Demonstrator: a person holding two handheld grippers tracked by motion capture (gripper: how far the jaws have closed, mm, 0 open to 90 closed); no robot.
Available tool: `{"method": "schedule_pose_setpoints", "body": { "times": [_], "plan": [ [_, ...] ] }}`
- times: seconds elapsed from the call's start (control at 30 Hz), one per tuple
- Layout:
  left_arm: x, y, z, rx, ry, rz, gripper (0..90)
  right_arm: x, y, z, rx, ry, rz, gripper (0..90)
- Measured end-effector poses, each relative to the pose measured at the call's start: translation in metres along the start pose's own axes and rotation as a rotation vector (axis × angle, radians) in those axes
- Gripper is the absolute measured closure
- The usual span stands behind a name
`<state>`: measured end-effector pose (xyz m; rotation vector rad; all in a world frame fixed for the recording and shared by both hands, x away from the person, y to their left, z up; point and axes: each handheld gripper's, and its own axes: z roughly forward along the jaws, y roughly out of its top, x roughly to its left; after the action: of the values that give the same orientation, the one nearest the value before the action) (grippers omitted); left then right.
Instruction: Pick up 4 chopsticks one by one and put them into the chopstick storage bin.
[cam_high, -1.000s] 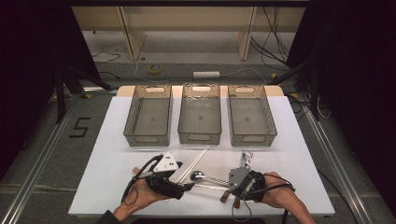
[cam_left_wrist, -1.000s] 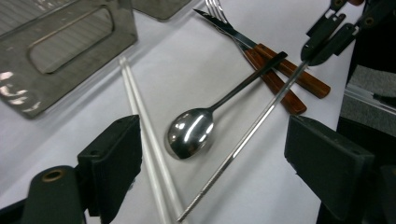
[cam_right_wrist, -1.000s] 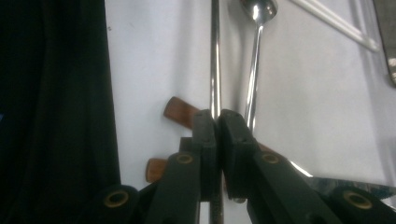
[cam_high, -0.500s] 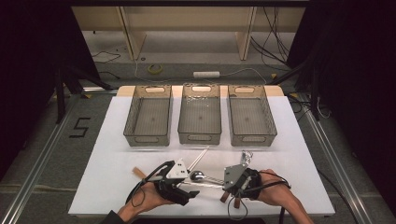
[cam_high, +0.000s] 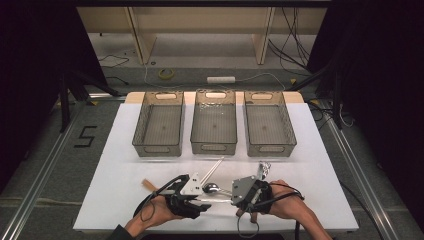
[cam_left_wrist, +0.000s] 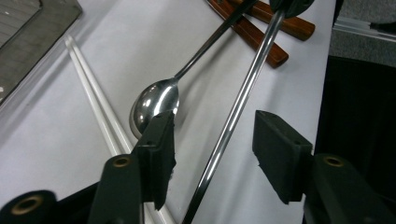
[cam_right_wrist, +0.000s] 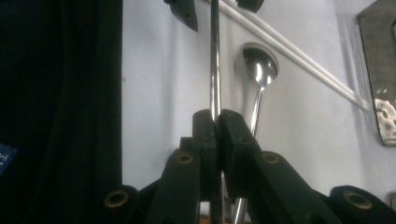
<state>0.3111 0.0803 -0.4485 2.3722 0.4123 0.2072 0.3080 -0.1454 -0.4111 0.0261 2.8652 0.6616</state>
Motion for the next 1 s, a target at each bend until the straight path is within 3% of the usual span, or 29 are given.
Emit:
{"method": "schedule_pose_setpoints", "body": {
  "times": [0.07,0.67,1.0],
  "plan": [
    [-0.001,0.001,0.000,0.006,-0.004,0.011,52.0,0.000,0.002,0.001,0.004,0.005,-0.020,85.5],
    [-0.007,0.004,-0.003,0.030,-0.016,0.103,74.2,0.001,0.008,0.001,0.001,0.015,-0.043,85.5],
    [-0.012,0.007,-0.007,0.046,-0.054,0.168,81.5,0.002,0.006,-0.001,-0.017,0.036,-0.077,84.0]
  ]
}}
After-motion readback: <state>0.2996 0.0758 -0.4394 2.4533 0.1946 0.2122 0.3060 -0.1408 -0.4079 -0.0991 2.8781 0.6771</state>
